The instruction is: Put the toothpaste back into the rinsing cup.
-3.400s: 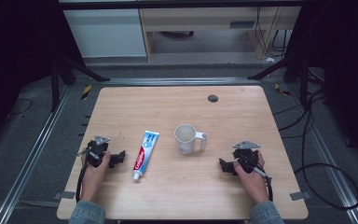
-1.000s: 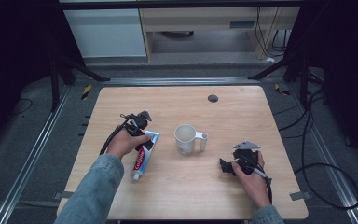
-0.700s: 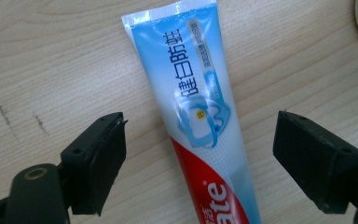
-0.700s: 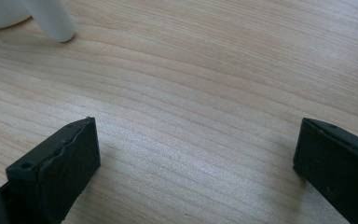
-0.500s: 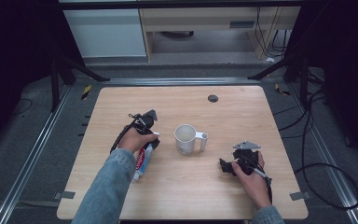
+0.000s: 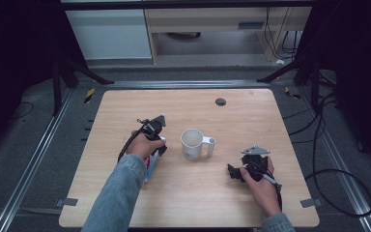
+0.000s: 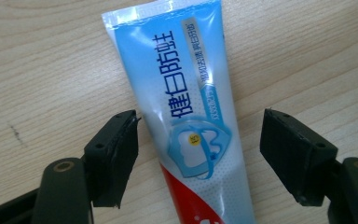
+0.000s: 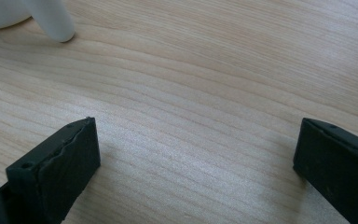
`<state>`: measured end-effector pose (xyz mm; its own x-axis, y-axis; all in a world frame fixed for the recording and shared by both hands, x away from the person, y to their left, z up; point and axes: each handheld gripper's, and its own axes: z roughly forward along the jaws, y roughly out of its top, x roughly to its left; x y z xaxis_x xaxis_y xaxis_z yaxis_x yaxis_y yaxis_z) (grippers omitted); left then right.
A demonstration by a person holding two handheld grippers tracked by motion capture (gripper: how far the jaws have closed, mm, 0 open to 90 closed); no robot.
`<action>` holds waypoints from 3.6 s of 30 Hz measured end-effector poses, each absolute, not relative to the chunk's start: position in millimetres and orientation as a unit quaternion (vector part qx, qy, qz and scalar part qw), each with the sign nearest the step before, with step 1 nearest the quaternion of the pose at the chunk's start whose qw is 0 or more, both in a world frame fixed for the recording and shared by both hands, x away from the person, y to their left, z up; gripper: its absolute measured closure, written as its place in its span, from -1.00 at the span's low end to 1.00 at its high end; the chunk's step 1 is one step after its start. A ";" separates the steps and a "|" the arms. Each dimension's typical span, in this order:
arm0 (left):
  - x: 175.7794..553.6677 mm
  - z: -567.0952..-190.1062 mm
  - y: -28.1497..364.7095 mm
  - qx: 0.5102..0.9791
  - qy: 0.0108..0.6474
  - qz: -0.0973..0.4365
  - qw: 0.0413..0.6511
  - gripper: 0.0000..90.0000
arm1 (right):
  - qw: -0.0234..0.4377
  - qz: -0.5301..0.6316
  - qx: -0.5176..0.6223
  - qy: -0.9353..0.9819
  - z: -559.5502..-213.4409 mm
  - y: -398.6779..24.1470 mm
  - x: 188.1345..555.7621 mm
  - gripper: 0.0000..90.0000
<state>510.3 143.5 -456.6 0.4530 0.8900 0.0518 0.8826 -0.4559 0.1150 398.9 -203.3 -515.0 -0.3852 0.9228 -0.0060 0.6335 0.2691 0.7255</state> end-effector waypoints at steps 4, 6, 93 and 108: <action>511.1 -458.7 142.9 0.851 0.522 0.054 0.028 -0.36 | 0.221 0.327 0.509 0.765 -515.0 -203.3 398.9 -0.99; 511.2 -460.4 143.5 0.851 0.522 0.051 0.025 -0.34 | 0.221 0.327 0.508 0.765 -515.0 -203.3 399.0 -0.99; 500.9 -403.4 184.0 0.868 0.478 0.083 0.106 0.61 | 0.221 0.328 0.507 0.766 -515.1 -203.4 399.2 -0.99; 503.5 -384.7 189.2 0.863 0.479 0.094 0.127 0.61 | 0.221 0.328 0.507 0.766 -515.1 -203.4 399.3 -0.99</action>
